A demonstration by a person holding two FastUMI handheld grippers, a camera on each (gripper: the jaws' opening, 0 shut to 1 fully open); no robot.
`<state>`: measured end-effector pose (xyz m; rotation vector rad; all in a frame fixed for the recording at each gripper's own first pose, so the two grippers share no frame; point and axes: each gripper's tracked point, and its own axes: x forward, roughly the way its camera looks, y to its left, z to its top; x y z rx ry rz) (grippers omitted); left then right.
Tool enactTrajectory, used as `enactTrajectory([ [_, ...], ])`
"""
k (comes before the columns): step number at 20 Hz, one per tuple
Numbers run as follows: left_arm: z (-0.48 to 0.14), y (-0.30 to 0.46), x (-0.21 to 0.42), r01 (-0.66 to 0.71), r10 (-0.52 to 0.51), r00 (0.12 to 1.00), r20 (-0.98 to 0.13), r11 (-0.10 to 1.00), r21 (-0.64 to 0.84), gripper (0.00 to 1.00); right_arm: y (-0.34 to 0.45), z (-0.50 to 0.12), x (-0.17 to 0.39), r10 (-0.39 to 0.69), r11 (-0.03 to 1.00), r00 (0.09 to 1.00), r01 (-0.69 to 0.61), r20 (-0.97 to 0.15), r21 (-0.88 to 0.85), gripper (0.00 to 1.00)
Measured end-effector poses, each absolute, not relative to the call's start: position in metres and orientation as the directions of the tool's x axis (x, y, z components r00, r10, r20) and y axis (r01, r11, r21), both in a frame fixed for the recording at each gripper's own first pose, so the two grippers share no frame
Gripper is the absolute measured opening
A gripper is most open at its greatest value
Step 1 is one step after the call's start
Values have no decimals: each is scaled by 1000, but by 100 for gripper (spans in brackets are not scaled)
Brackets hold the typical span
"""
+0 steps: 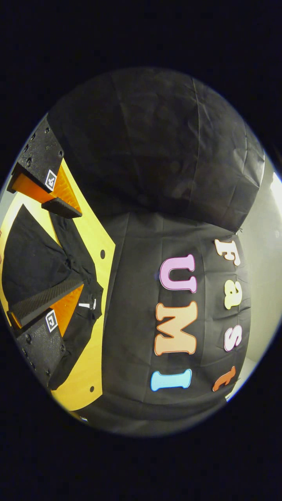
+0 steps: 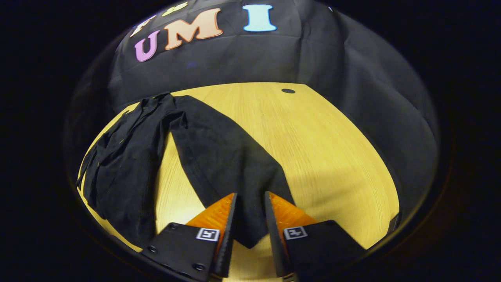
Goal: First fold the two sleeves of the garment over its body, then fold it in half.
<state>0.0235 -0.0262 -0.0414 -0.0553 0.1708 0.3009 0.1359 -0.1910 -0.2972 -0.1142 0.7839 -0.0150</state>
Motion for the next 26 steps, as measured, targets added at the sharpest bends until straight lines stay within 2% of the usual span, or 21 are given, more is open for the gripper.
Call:
enactTrajectory([
  [2,-41,-29,23,-299,290,941,-175,954,-28,94,-189,-297,136,-45,992,707,-50,-706,-114,25],
  [3,-41,-30,23,-299,290,941,-175,954,-29,94,-188,-296,136,-44,992,706,-52,-707,-113,19],
  [4,-41,-32,23,-300,290,941,-176,954,-31,94,-187,-296,138,-40,993,704,-53,-709,-108,13],
  [6,-43,-33,22,-303,292,939,-181,953,-33,94,-187,-297,137,-32,994,699,-49,-714,-93,10],
  [7,-43,-34,21,-306,295,938,-185,952,-32,94,-187,-297,137,-29,995,698,-48,-715,-87,5],
  [18,-56,-34,14,-325,320,927,-198,946,4,94,-185,-293,140,8,999,683,-33,-730,-19,2],
  [26,-73,-8,16,-300,289,929,-230,954,-14,94,-167,-231,166,-28,999,756,2,-654,-40,2],
])
